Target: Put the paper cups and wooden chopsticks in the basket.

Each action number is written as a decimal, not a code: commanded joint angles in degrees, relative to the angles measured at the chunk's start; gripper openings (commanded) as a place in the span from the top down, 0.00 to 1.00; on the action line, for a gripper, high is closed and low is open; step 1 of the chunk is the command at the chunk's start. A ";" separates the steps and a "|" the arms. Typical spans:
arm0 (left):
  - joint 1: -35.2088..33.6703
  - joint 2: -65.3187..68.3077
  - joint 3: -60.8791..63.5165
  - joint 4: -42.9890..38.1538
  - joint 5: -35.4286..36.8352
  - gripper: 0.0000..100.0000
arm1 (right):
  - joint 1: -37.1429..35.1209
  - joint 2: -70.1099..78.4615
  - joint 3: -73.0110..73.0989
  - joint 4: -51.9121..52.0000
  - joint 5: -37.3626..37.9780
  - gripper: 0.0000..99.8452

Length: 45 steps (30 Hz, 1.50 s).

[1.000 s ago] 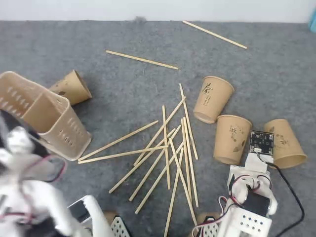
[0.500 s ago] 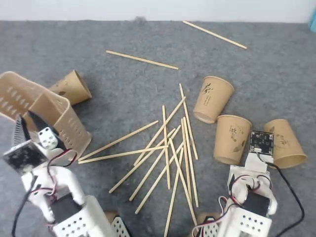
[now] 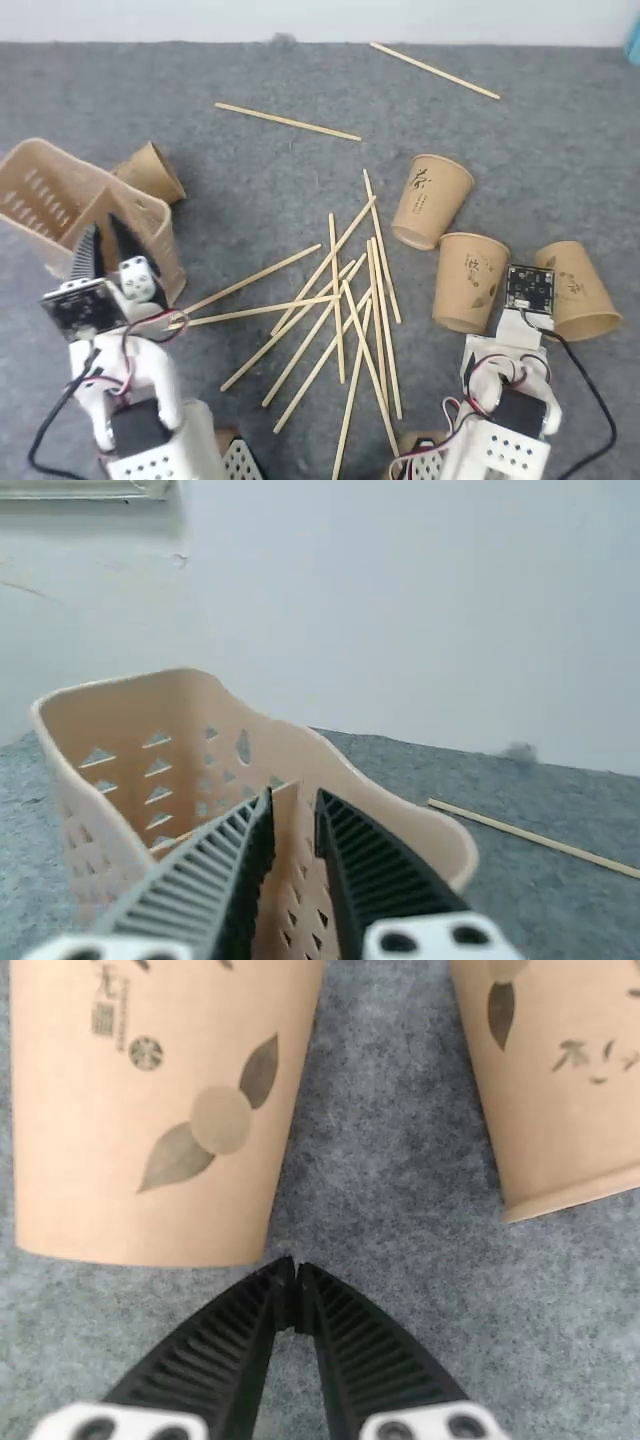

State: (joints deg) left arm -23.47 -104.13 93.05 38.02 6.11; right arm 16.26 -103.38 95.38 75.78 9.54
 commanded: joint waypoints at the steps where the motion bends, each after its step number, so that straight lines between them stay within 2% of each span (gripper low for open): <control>1: 9.14 0.09 3.47 16.00 -0.26 0.93 | 0.57 -0.75 1.05 -0.66 0.35 0.99; 5: 9.32 0.09 3.47 11.25 0.09 0.93 | 0.75 -0.75 1.05 -0.66 0.35 0.99; 11: 1.14 0.09 3.47 -6.77 0.18 0.93 | 0.84 -0.75 1.05 -0.66 0.26 0.99; 16: -3.69 0.00 3.47 -26.20 0.26 0.93 | 0.84 -0.75 1.05 -0.66 0.26 0.99; 18: -3.78 0.00 3.47 -28.75 0.26 0.93 | 0.84 -0.75 1.05 -0.66 0.26 0.99; 23: -3.78 0.00 2.15 -28.57 0.18 0.93 | 0.84 -0.75 1.05 -0.66 0.26 0.99; 26: -3.87 0.00 -4.53 -20.84 0.18 0.93 | 0.84 -0.75 1.05 -0.66 0.26 0.99; 32: -2.46 0.00 -25.27 11.52 -0.09 0.88 | 0.84 -0.75 1.05 -0.66 0.26 0.99; 36: 2.55 0.00 -30.99 26.90 -3.08 0.83 | 0.84 -0.75 1.05 -0.66 0.44 0.99; 40: 8.53 0.44 -31.34 33.41 -12.66 0.82 | 0.84 -0.75 1.05 -0.66 0.44 0.99; 45: 7.21 0.53 -27.12 33.05 -13.89 0.82 | 0.84 -0.75 1.05 -0.66 0.44 0.99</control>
State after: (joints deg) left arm -16.00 -103.69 64.22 71.43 -6.55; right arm 16.26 -103.38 95.38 75.78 9.54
